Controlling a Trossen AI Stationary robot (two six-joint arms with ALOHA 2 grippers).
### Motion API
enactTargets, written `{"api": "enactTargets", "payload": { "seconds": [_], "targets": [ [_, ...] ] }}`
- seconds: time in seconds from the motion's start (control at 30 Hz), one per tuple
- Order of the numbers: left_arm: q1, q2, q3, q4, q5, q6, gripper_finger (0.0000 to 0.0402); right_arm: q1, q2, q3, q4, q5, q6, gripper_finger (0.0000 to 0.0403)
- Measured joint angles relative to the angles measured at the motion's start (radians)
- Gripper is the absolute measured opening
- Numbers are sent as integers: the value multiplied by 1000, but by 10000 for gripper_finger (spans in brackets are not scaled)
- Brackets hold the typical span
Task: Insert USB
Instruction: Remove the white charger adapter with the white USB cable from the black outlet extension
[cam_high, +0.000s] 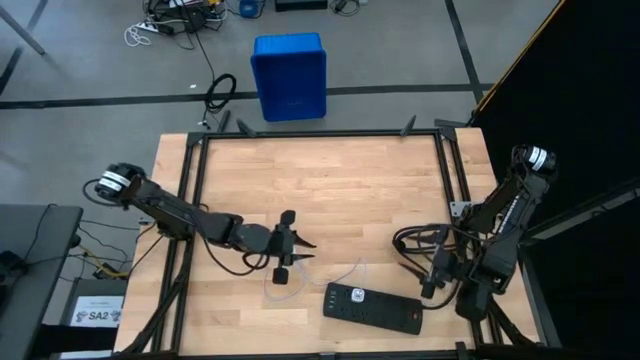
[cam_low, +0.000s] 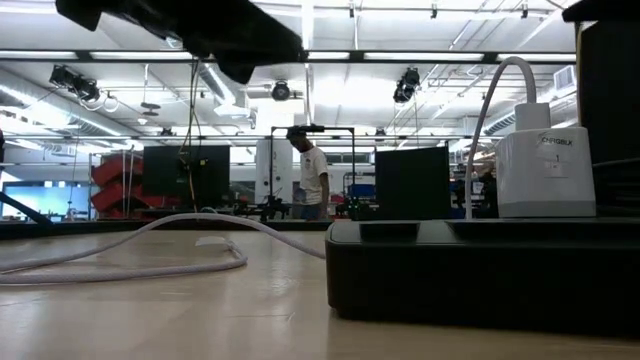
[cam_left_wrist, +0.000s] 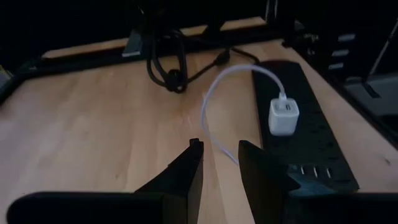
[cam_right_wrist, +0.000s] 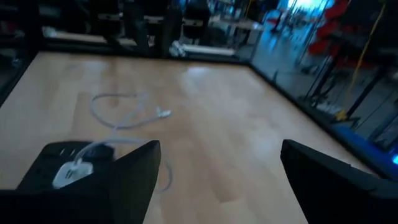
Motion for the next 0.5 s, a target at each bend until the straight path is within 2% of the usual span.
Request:
{"api": "enactTargets", "payload": {
  "seconds": [0.17,0.33,0.5],
  "targets": [
    [47,-47,0,0,-22,31,88,-13,-9,0,3,89,-31,305],
    [89,-32,0,0,31,24,88,-40,-8,0,10,92,-9,305],
    [91,14,0,-4,39,23,88,-60,-6,0,18,93,-17,305]
  ]
}}
